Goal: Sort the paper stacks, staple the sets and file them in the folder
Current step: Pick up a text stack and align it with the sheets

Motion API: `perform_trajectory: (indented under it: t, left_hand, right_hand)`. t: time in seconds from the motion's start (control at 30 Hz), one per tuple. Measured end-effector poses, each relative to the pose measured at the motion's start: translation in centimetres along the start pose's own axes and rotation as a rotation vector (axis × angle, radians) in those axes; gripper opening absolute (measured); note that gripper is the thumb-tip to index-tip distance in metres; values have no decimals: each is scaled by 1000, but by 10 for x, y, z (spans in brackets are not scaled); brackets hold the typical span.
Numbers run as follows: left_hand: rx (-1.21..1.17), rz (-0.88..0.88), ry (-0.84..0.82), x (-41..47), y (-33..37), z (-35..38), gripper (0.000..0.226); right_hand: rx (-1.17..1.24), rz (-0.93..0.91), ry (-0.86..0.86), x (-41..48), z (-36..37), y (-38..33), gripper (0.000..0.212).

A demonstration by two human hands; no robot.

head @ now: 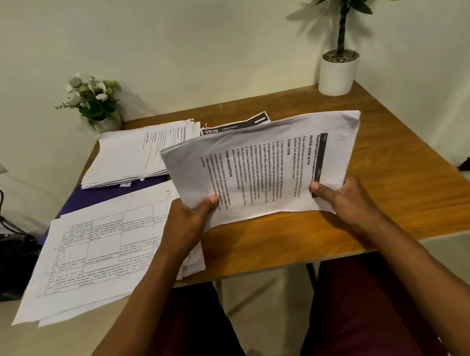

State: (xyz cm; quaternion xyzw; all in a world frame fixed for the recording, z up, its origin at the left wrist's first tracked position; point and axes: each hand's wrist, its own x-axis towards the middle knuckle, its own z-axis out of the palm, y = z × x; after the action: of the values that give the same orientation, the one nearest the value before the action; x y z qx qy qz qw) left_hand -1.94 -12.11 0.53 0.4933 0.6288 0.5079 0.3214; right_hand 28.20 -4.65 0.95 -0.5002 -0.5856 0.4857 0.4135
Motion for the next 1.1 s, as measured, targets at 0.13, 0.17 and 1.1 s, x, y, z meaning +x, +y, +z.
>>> perform_trajectory:
  t: [0.13, 0.17, 1.1]
  left_hand:
    - [-149, -49, 102, 3, 1, 5, 30]
    - [-224, -78, 133, 2, 1, 10, 34]
    - [-109, -62, -165, 17, 64, -8, 26]
  right_hand:
    - [151, 11, 136, 3, 4, -3, 21]
    - [249, 21, 174, 3, 8, -4, 29]
    - [261, -76, -25, 17, 39, -42, 12]
